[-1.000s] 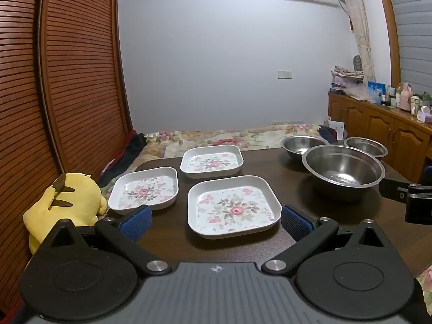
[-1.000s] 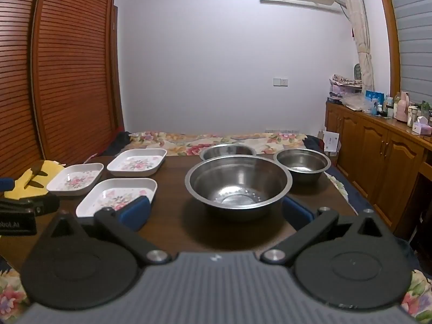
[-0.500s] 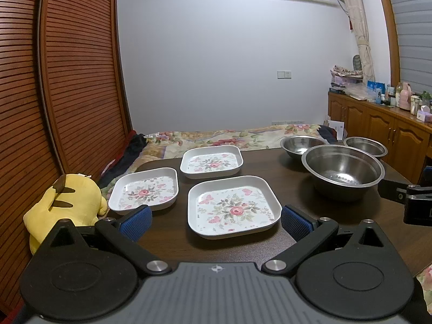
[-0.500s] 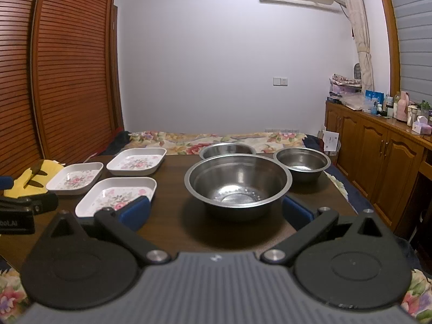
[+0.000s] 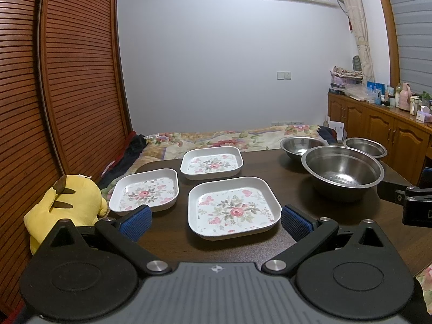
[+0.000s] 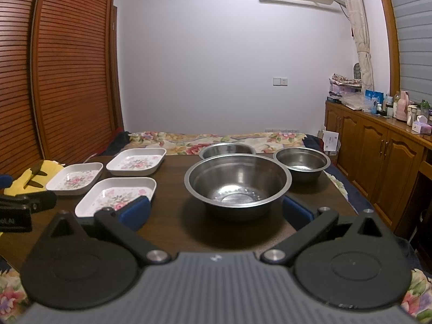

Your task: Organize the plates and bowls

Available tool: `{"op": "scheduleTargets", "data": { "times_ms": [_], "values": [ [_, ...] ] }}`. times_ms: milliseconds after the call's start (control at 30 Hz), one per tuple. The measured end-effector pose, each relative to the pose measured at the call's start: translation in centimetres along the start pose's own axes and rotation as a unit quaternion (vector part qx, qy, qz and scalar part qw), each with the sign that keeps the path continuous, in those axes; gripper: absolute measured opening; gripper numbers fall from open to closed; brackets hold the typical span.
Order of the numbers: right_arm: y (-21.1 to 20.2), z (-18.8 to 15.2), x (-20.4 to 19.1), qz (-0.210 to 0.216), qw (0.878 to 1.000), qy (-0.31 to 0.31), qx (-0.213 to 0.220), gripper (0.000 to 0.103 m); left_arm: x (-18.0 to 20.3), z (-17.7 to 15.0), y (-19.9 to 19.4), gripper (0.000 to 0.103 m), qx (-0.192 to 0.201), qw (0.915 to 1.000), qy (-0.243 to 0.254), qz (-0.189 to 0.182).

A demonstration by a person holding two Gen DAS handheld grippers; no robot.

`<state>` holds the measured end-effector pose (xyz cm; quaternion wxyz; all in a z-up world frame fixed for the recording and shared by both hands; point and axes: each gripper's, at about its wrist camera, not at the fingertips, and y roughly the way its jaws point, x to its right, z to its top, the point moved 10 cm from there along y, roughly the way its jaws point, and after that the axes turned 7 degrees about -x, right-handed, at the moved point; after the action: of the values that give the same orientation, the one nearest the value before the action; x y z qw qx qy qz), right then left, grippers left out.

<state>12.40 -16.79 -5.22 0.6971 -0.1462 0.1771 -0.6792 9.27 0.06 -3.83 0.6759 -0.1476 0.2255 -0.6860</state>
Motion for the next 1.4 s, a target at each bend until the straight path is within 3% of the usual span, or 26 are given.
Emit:
{"op": "scheduleTargets", "data": {
  "times_ms": [1400],
  "values": [
    [-0.23, 0.01, 0.18, 0.000, 1.000, 0.004, 0.007, 0.103, -0.15, 0.20, -0.63, 0.103, 0.002, 1.0000, 0.001, -0.002]
  ]
}}
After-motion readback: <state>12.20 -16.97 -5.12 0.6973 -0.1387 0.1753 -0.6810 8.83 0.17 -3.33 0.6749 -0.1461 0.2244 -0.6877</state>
